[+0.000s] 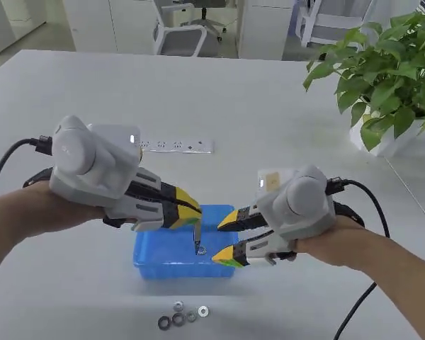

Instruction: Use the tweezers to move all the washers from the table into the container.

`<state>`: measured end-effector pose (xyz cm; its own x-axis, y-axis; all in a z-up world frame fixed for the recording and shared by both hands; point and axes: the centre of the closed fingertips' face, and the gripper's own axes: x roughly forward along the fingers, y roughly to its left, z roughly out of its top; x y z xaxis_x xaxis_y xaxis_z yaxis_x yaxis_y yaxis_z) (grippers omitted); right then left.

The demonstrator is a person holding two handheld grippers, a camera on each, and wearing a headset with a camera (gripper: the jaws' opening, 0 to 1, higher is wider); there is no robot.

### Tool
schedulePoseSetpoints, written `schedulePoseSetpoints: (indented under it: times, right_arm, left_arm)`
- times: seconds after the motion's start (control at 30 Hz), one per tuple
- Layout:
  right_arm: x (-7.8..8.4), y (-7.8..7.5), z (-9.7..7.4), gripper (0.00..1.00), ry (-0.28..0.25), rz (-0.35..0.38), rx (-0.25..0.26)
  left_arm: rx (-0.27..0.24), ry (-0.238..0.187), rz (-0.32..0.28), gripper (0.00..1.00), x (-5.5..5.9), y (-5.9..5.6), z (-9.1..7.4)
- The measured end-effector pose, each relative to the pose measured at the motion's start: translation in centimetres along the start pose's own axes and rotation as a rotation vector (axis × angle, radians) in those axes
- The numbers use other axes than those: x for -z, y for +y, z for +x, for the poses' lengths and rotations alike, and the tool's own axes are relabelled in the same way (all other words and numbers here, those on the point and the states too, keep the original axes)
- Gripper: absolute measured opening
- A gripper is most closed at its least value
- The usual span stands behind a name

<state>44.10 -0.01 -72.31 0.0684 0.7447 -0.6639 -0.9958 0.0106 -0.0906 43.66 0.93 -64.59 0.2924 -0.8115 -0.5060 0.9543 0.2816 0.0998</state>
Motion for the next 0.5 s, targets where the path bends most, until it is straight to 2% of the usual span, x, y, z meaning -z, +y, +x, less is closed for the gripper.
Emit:
schedulePoseSetpoints:
  times: [0.2, 0.5]
  right_arm:
    - [0.5, 0.7, -1.0, 0.36, 0.002, 0.029, 0.025]
    - [1.8, 2.0, -2.3, 0.49, 0.011, 0.066, 0.06]
  left_arm:
    - [0.009, -0.006, 0.01, 0.05, -0.5, -0.8, -0.3]
    - [0.0, -0.012, 0.021, 0.05, -1.2, -1.8, -0.9]
